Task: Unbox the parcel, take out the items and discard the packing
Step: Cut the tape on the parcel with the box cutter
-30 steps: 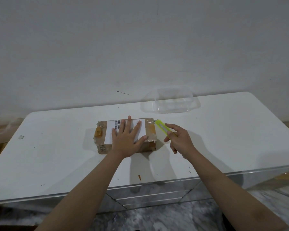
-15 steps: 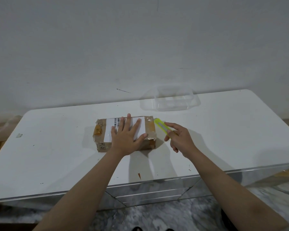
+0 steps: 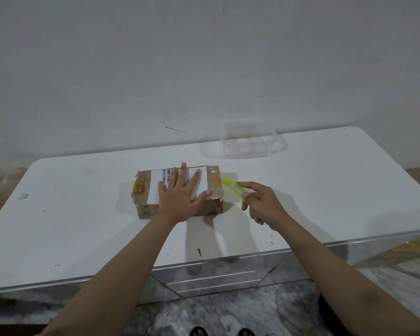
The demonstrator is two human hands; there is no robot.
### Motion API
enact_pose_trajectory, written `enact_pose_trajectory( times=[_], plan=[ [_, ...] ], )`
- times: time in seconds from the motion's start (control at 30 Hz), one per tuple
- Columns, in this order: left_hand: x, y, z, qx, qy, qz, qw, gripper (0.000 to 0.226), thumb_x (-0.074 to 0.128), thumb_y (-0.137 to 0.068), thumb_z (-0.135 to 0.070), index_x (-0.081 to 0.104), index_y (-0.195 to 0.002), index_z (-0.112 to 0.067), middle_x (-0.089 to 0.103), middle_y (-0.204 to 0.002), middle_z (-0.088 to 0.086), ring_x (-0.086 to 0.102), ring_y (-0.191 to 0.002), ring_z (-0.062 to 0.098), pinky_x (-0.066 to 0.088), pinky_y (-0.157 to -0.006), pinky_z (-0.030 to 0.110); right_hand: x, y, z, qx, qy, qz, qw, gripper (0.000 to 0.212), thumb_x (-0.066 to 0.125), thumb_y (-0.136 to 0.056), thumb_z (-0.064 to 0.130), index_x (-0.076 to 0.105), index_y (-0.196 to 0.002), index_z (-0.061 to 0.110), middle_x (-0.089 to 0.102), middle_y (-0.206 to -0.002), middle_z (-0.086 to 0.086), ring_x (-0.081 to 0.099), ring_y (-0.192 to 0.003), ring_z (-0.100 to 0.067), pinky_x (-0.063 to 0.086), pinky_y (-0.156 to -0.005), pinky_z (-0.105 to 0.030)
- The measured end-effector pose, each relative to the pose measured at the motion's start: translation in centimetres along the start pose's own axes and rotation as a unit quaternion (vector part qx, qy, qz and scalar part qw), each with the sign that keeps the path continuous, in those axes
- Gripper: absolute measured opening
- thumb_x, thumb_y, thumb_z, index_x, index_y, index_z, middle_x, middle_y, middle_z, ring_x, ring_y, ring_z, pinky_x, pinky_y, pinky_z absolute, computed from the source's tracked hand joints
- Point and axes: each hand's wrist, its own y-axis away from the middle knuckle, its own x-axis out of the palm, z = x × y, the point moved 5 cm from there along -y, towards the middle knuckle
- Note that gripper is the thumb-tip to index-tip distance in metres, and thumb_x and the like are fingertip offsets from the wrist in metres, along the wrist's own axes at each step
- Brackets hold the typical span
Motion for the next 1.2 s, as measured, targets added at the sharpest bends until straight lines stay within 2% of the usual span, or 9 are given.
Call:
enact_pose_trajectory(
  times=[0.2, 0.4, 0.63, 0.8, 0.87, 0.93, 1.03, 1.1, 1.2],
  plan=[
    [0.0, -0.1, -0.1, -0.003, 0.001, 0.001, 1.0, 0.078, 0.008, -0.076, -0.08, 0.005, -0.146, -0.045, -0.01, -0.159, -0.001, -0.007, -0.147, 0.026, 0.004, -0.112, 0.061, 0.0, 0.9, -0.1, 0.005, 0.0, 0.01, 1.0, 0.032, 0.046, -0.095, 0.009, 0.06, -0.12, 0.025, 0.058, -0.066, -0.008, 0.032, -0.034, -0.013, 0.028, -0.036, -0.018],
    [-0.1, 0.0, -0.1, -0.006, 0.0, -0.005, 1.0, 0.084, 0.002, -0.071, -0.081, 0.007, -0.146, -0.044, -0.007, -0.16, -0.001, -0.005, -0.147, 0.026, 0.006, -0.112, 0.061, -0.2, 2.1, -0.6, 0.006, -0.009, 0.012, 1.0, 0.031, 0.047, -0.095, 0.01, 0.061, -0.117, 0.027, 0.058, -0.065, -0.007, 0.032, -0.035, -0.015, 0.028, -0.036, -0.018],
    [-0.2, -0.1, -0.3, -0.014, 0.003, 0.007, 1.0, 0.076, 0.013, -0.079, -0.077, 0.007, -0.147, -0.044, -0.008, -0.16, -0.001, -0.006, -0.147, 0.026, 0.004, -0.112, 0.061, -1.2, 3.1, -1.4, 0.008, -0.012, 0.017, 1.0, 0.033, 0.047, -0.093, 0.007, 0.063, -0.115, 0.027, 0.059, -0.065, -0.009, 0.031, -0.033, -0.015, 0.028, -0.036, -0.02],
    [-0.4, -0.7, -1.0, -0.052, 0.022, 0.042, 0.998, 0.071, 0.015, -0.085, -0.074, 0.003, -0.147, -0.042, -0.014, -0.159, 0.001, -0.013, -0.146, 0.026, 0.0, -0.112, 0.061, -1.4, 3.3, -1.4, -0.019, -0.054, -0.09, 0.994, 0.031, 0.048, -0.096, 0.013, 0.057, -0.123, 0.025, 0.062, -0.071, -0.008, 0.042, -0.035, -0.016, 0.04, -0.036, -0.024],
    [-0.5, -1.1, -1.4, -0.077, 0.032, 0.07, 0.994, 0.07, 0.015, -0.086, -0.072, 0.002, -0.147, -0.04, -0.016, -0.158, 0.002, -0.015, -0.145, 0.028, 0.0, -0.111, 0.061, -0.3, 3.4, -1.3, -0.014, -0.116, -0.12, 0.986, 0.029, 0.048, -0.097, 0.015, 0.053, -0.123, 0.027, 0.063, -0.076, -0.008, 0.058, -0.045, -0.016, 0.051, -0.045, -0.03],
    [-0.7, -1.4, -1.7, -0.092, 0.028, 0.08, 0.992, 0.066, 0.017, -0.09, -0.067, 0.004, -0.148, -0.038, -0.013, -0.159, 0.004, -0.011, -0.145, 0.03, 0.004, -0.111, 0.06, 1.6, 3.1, -1.4, -0.001, -0.172, -0.119, 0.978, 0.022, 0.047, -0.098, 0.017, 0.051, -0.118, 0.024, 0.067, -0.082, -0.005, 0.071, -0.07, -0.018, 0.057, -0.062, -0.037],
    [-2.2, -1.3, -1.8, -0.055, -0.039, 0.016, 0.998, 0.053, 0.03, -0.096, -0.049, 0.019, -0.146, -0.035, 0.013, -0.156, 0.01, 0.016, -0.14, 0.036, 0.026, -0.107, 0.055, 4.4, 1.7, -1.6, 0.003, -0.192, -0.111, 0.975, 0.009, 0.049, -0.096, 0.019, 0.055, -0.098, 0.025, 0.07, -0.098, -0.002, 0.07, -0.098, -0.022, 0.056, -0.084, -0.048],
    [-3.1, -1.3, -1.3, -0.018, -0.094, -0.003, 0.995, 0.051, 0.036, -0.095, -0.041, 0.024, -0.145, -0.036, 0.028, -0.148, 0.01, 0.032, -0.128, 0.036, 0.036, -0.1, 0.048, 5.4, 0.7, -1.6, 0.001, -0.194, -0.121, 0.973, 0.007, 0.053, -0.093, 0.022, 0.056, -0.094, 0.028, 0.069, -0.105, -0.006, 0.067, -0.102, -0.024, 0.052, -0.09, -0.054],
    [-4.0, -1.3, -0.1, 0.003, -0.166, 0.009, 0.986, 0.054, 0.034, -0.094, -0.047, 0.021, -0.145, -0.038, 0.038, -0.136, 0.009, 0.041, -0.114, 0.031, 0.041, -0.089, 0.041, 6.0, -0.8, -1.0, 0.0, -0.195, -0.126, 0.973, 0.006, 0.052, -0.094, 0.024, 0.054, -0.097, 0.029, 0.066, -0.108, -0.008, 0.064, -0.1, -0.022, 0.052, -0.093, -0.049]
  ],
)
